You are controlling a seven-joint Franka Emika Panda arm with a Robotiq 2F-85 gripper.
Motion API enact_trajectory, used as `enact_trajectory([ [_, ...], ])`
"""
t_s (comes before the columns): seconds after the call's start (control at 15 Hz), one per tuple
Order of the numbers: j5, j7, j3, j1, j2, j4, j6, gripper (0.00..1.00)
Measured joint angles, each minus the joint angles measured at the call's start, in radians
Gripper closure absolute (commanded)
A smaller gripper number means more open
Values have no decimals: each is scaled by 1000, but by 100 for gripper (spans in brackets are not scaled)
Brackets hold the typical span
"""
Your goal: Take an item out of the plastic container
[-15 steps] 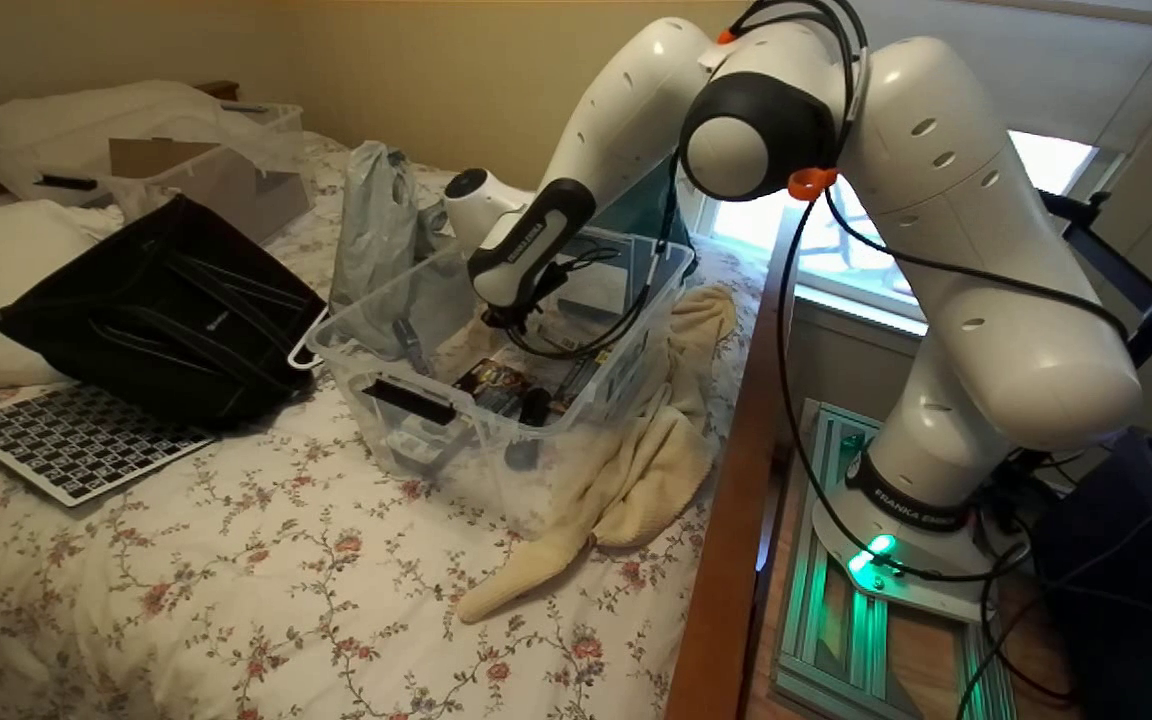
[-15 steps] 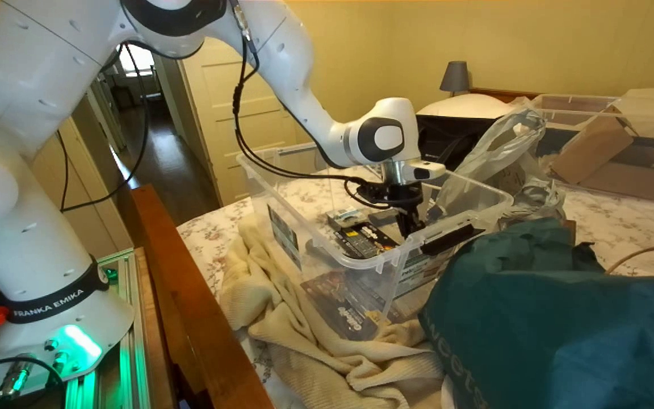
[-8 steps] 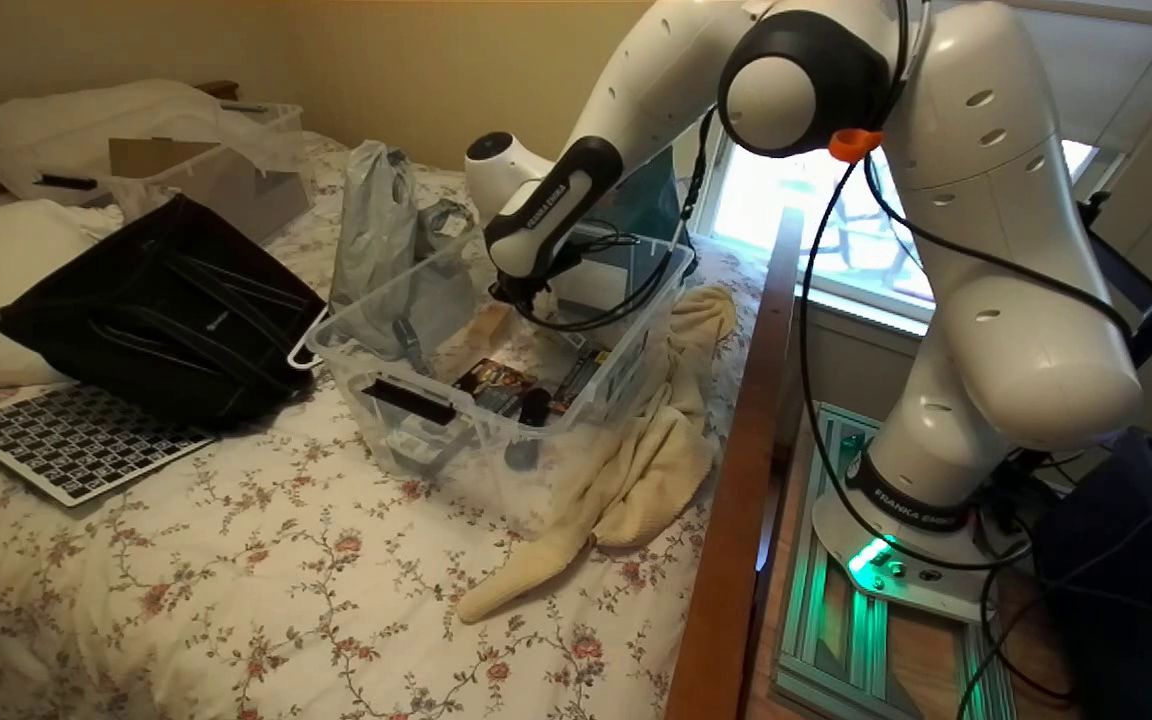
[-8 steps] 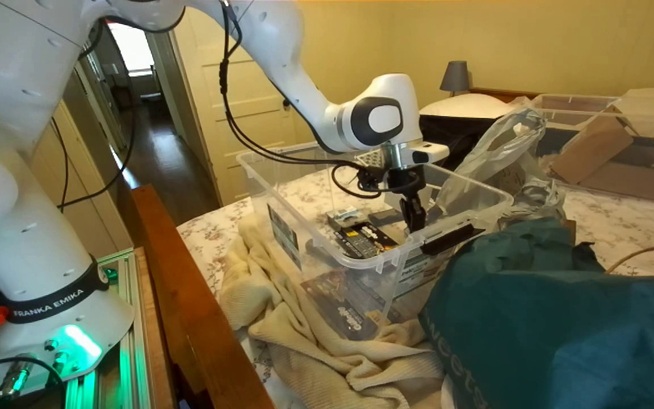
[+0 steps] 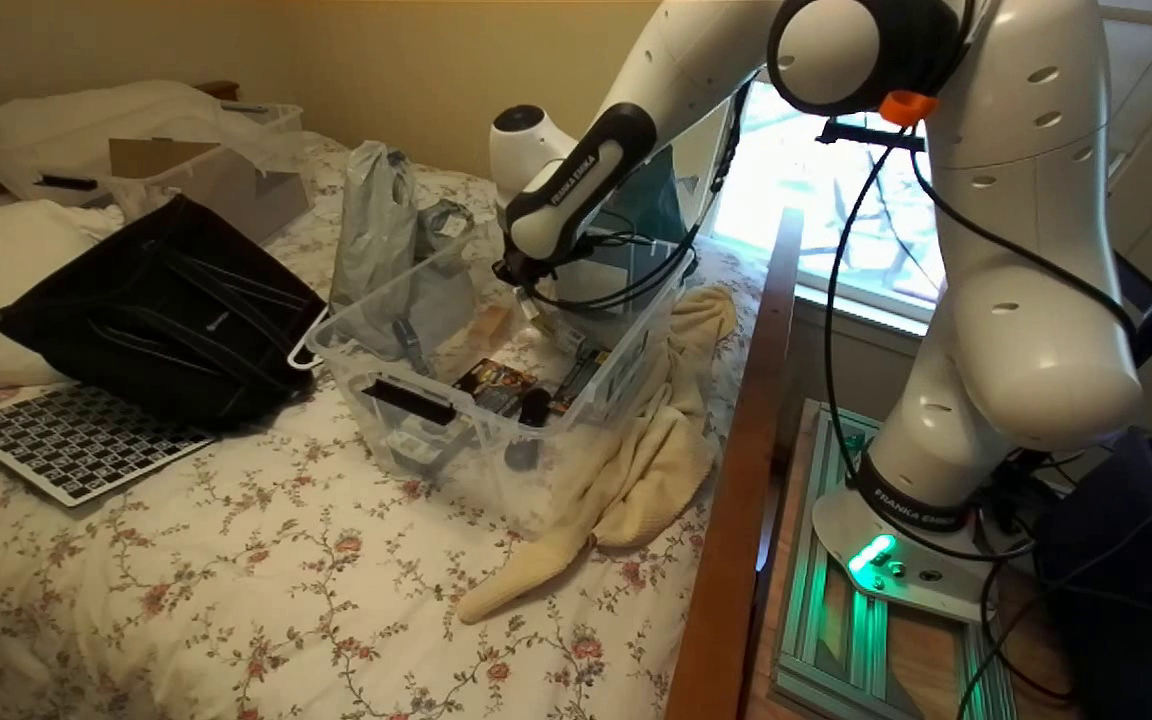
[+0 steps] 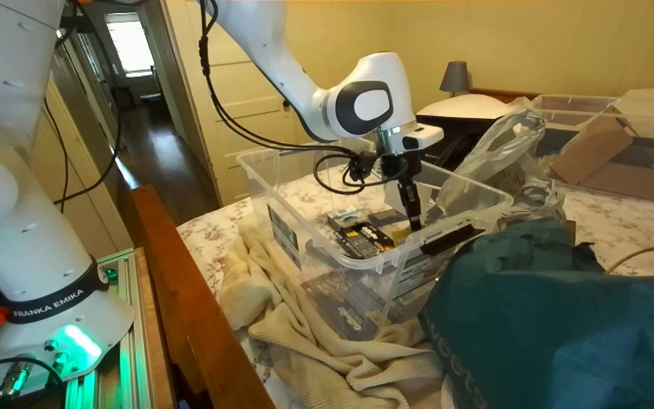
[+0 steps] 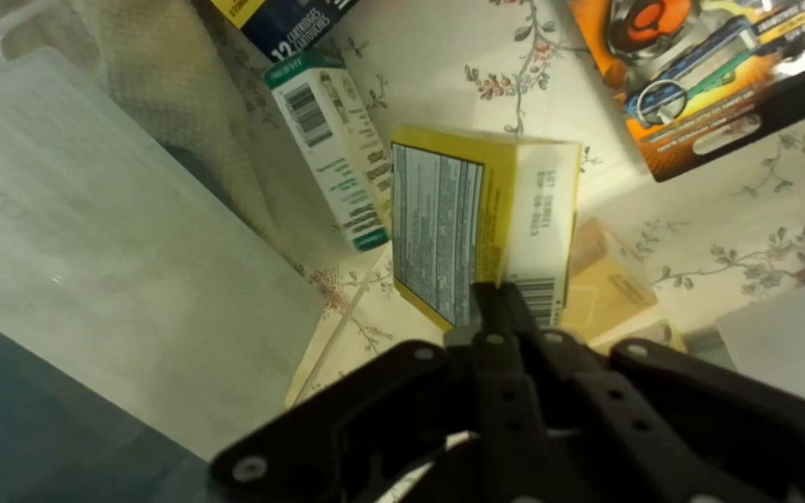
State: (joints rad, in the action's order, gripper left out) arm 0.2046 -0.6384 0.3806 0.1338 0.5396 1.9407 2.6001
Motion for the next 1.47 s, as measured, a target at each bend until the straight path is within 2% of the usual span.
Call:
enact_trajectory([
  [0.33, 49, -88, 33, 22, -96, 93, 110, 100],
  [0.6, 158, -207, 91, 78, -165, 159, 171, 100],
  [1.2, 658, -660, 245, 251, -338, 238, 172, 100],
  [1.47, 811, -779, 276, 290, -383, 238, 171, 100],
])
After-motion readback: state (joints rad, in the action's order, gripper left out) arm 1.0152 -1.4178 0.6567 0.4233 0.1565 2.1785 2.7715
